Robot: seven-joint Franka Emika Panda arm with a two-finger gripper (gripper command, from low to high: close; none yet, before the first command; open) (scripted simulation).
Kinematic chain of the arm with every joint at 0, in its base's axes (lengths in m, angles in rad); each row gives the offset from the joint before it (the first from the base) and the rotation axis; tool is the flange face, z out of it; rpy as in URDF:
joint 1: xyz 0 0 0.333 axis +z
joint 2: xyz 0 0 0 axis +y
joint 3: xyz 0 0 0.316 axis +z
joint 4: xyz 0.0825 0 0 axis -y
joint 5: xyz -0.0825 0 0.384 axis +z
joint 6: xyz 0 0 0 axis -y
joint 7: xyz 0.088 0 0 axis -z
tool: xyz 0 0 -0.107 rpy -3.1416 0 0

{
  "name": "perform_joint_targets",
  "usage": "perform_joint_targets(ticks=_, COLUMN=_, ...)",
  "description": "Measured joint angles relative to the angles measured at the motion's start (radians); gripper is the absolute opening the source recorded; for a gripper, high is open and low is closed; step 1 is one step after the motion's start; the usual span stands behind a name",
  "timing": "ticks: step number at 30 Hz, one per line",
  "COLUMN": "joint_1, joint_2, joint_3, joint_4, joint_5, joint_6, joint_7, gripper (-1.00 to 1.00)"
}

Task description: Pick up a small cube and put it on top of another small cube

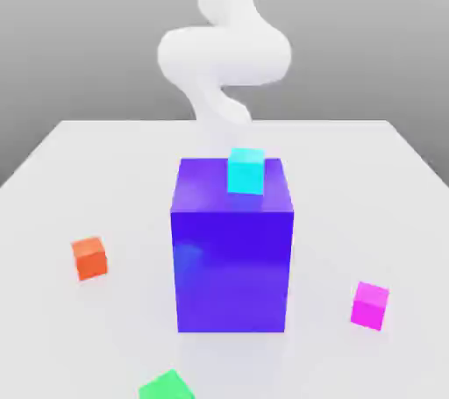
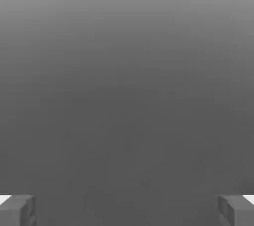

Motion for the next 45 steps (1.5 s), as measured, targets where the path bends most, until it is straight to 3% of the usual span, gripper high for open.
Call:
perform_joint_targets(ticks=11, joint_1=-0.003, joint_2=0.394, joint_3=0.257, joint_4=-0.162, joint_5=0.026, joint_6=0.219, joint_7=0.418, gripper=0.00)
perform_joint_targets(ticks=18, joint_1=0.035, joint_2=0.656, joint_3=0.388, joint_4=-0.264, joint_5=-0.073, joint_6=0.357, joint_7=0.764, gripper=0.00)
perform_joint_targets(ticks=23, joint_1=0.130, joint_2=0.851, joint_3=0.363, joint_4=-0.324, joint_5=-0.208, joint_6=0.453, joint_7=1.041, gripper=0.00)
perform_joint_targets(ticks=28, joint_1=0.273, joint_2=1.033, joint_3=0.192, joint_4=-0.292, joint_5=-0.381, joint_6=0.583, joint_7=1.194, gripper=0.00)
perform_joint_targets(ticks=29, joint_1=0.302, joint_2=1.062, joint_3=0.158, joint_4=-0.285, joint_5=-0.405, joint_6=0.606, joint_7=1.213, gripper=-1.00)
perform_joint_targets(ticks=36, joint_1=0.308, joint_2=1.067, joint_3=0.152, joint_4=-0.284, joint_5=-0.410, joint_6=0.611, joint_7=1.217, gripper=-1.00)
perform_joint_targets(ticks=42, joint_1=0.198, joint_2=0.879, joint_3=0.306, joint_4=-0.324, joint_5=-0.201, joint_6=0.475, joint_7=1.059, gripper=-1.00)
perform_joint_targets(ticks=45, joint_1=0.135, joint_2=0.851, joint_3=0.314, joint_4=-0.269, joint_5=-0.121, joint_6=0.430, joint_7=0.938, gripper=-1.00)
